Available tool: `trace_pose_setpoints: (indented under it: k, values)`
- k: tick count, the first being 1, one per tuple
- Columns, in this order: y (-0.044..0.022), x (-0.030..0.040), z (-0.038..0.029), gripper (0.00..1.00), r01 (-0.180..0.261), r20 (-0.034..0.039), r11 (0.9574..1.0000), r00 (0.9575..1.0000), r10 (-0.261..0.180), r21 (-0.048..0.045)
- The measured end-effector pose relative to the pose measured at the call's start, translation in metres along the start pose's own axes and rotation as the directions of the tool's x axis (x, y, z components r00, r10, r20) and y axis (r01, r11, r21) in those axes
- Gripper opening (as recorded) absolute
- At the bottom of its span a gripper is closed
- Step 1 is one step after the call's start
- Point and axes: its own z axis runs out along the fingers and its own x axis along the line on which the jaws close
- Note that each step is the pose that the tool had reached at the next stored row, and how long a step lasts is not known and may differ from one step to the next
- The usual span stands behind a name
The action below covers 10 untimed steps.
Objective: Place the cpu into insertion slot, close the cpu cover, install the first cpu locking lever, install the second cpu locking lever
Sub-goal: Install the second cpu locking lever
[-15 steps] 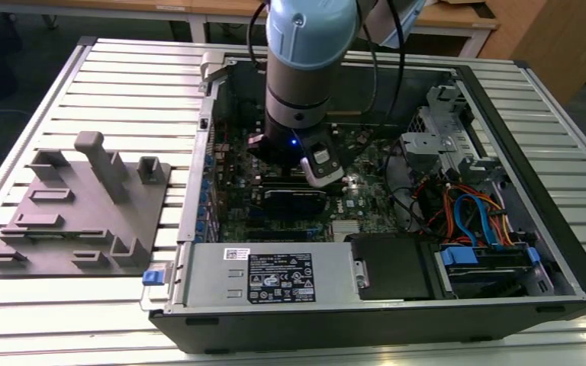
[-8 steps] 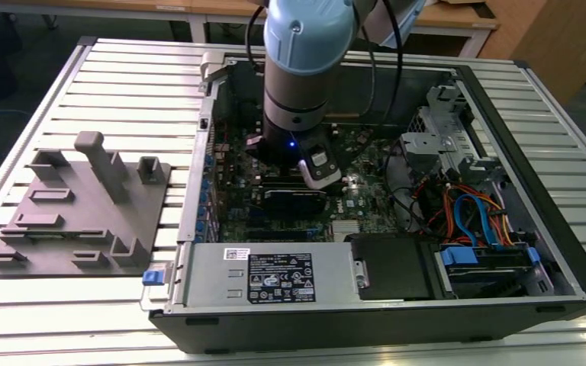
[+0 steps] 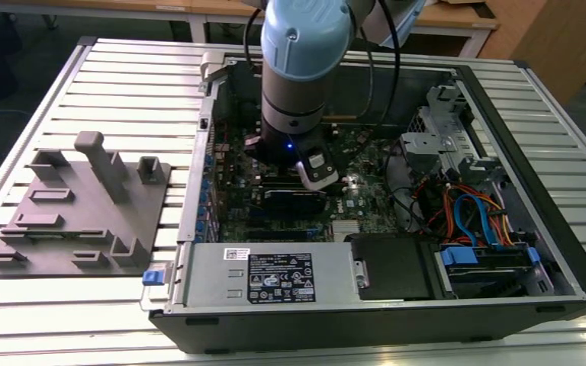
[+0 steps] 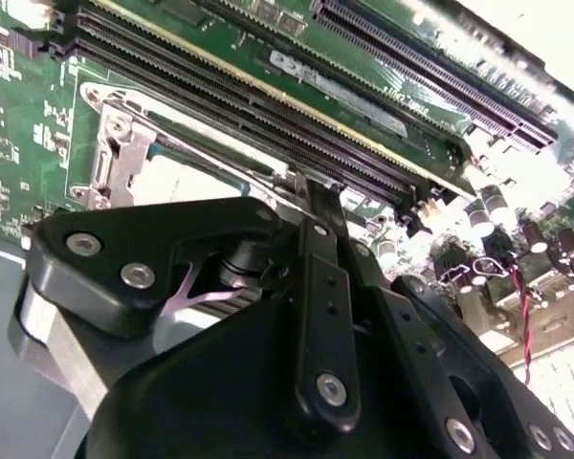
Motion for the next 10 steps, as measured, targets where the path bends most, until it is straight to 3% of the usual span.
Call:
trace_pose_setpoints:
  k: [2, 10]
  values:
    - [0.0005, 0.0, -0.0018, 0.1, 0.0, -0.0001, 1.0, 1.0, 0.0, -0.0009]
    - [0.0057, 0.0007, -0.0204, 0.1, 0.0, -0.0003, 1.0, 1.0, 0.0, -0.0053]
